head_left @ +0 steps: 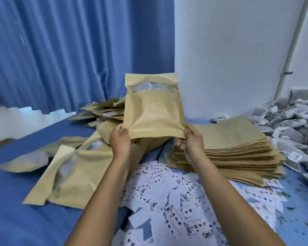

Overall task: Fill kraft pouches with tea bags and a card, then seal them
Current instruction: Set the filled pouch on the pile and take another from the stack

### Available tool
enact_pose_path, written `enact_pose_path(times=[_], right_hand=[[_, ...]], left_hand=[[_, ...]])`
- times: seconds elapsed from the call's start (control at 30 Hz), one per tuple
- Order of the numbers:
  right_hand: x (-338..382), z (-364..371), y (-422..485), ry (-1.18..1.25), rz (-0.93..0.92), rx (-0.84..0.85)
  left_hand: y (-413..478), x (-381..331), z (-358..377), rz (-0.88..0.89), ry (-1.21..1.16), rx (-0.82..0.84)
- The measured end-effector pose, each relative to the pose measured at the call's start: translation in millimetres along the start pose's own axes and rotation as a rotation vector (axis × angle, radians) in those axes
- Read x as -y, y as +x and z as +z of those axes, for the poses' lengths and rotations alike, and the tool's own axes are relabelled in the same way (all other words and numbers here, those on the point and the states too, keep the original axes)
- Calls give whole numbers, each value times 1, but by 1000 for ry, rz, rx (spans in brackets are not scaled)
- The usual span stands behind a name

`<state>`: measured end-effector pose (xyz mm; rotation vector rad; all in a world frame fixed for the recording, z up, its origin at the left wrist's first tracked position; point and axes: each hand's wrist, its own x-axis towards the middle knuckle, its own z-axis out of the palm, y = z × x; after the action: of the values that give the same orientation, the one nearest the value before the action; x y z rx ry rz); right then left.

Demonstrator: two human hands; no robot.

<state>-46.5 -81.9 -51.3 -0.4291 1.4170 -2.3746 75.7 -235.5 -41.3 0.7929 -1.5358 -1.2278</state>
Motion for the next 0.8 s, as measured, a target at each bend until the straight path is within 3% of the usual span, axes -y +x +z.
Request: enact_pose_path(times=[0.1,0.2,0.37,0.5,0.6,0.67,0.73,0.8], right_hand=[[8,65,27,328,84,246],[16,109,42,500,314,459],[-31,95,27,-167,309,472],[-54,60,2,-374,317,387],[-54,34,-14,-436,261,380],[-47,9,-16,-600,116,322],[-32,-24,-12,-906,-184,135],[-14,-66,-2,-1385,-498,-80]], left_hand=[[51,-36,-28,-100,-293,-150],[89,-56,-55,-324,-634,-118],[67,-15,-54,-438,-122,88],[30,15,-18,-467,105,376],[-2,20,17,-351,272,646],[-19,17,43,-204,360,732],[-37,15,68,20,467,728],[-53,12,91,315,607,653]])
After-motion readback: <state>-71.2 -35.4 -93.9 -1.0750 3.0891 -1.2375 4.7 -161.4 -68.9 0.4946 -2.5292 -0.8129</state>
